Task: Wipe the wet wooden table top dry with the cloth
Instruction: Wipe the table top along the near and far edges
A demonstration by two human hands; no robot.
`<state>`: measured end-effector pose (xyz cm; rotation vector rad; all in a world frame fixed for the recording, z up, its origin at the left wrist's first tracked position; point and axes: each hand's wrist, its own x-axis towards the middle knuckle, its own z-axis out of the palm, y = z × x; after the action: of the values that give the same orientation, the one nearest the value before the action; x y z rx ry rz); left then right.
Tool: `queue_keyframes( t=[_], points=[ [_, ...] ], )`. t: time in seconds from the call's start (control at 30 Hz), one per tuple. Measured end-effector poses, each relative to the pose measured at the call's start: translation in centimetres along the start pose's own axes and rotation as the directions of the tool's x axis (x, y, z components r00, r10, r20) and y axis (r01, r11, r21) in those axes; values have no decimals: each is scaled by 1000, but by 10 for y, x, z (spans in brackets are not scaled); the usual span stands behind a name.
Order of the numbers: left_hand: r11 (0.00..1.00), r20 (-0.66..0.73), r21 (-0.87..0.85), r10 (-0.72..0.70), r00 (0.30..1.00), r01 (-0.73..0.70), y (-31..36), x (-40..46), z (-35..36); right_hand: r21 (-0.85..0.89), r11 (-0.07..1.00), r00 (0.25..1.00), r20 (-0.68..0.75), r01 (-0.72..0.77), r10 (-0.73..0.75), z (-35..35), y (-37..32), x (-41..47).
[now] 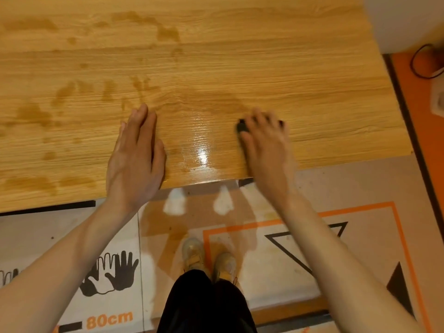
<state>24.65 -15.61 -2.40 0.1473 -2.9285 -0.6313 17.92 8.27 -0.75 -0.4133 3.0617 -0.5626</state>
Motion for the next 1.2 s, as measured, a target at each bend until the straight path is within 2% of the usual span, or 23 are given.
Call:
queue_keyframes(
  t=[0.13, 0.27, 0.33, 0.47, 0.57, 0.63, 0.7, 0.8, 0.87, 0.93, 1.0, 1.07, 1.2],
  points=[
    [1000, 7, -16, -19, 1000, 19, -1, 0, 1, 34, 955, 954, -59, -293, 295, -40, 91, -20],
    [1000, -27, -29, -8, 1000, 7, -1, -1, 2, 62, 910, 898, -150, -409, 414, -34, 81, -20],
    [999, -20, -36, -14, 1000, 13, 0, 0, 1, 2, 927, 916, -149, -376, 372, -16, 47, -18],
    [999, -9, -27, -46, 999, 46, 3, 1, -1, -48, 990, 984, -126, -132, 125, 26, -48, -28],
    [999, -17, -2, -54, 998, 54, 3, 1, -1, -16, 999, 999, 3, 46, -46, 43, -103, -38],
    [999, -16, -13, -52, 999, 52, 3, 1, 0, 28, 991, 989, 61, 132, -134, 41, -99, -39],
    [998, -16, -29, -55, 998, 55, 4, 0, -1, 35, 982, 980, 69, 185, -187, 30, -65, -37],
    [997, -14, -40, -64, 998, 63, 4, 0, -2, -27, 995, 996, 19, 92, -91, 1, 12, -32],
    [997, -10, -37, -72, 997, 71, 4, 1, -2, -34, 998, 998, -30, -61, 60, -20, 61, -36],
    [996, -3, -39, -83, 997, 83, 4, 1, -1, 9, 973, 968, -103, -230, 230, -31, 86, -43],
    [995, -3, -44, -86, 996, 86, 3, 1, -1, 26, 943, 927, -179, -330, 330, -26, 78, -44],
    [996, 2, -55, -71, 997, 71, 0, 1, -1, 33, 933, 906, -226, -359, 357, -11, 46, -43],
    [997, -15, -78, -13, 1000, 12, -4, 1, 2, 13, 962, 928, -260, -272, 266, 35, -47, -48]
  ],
)
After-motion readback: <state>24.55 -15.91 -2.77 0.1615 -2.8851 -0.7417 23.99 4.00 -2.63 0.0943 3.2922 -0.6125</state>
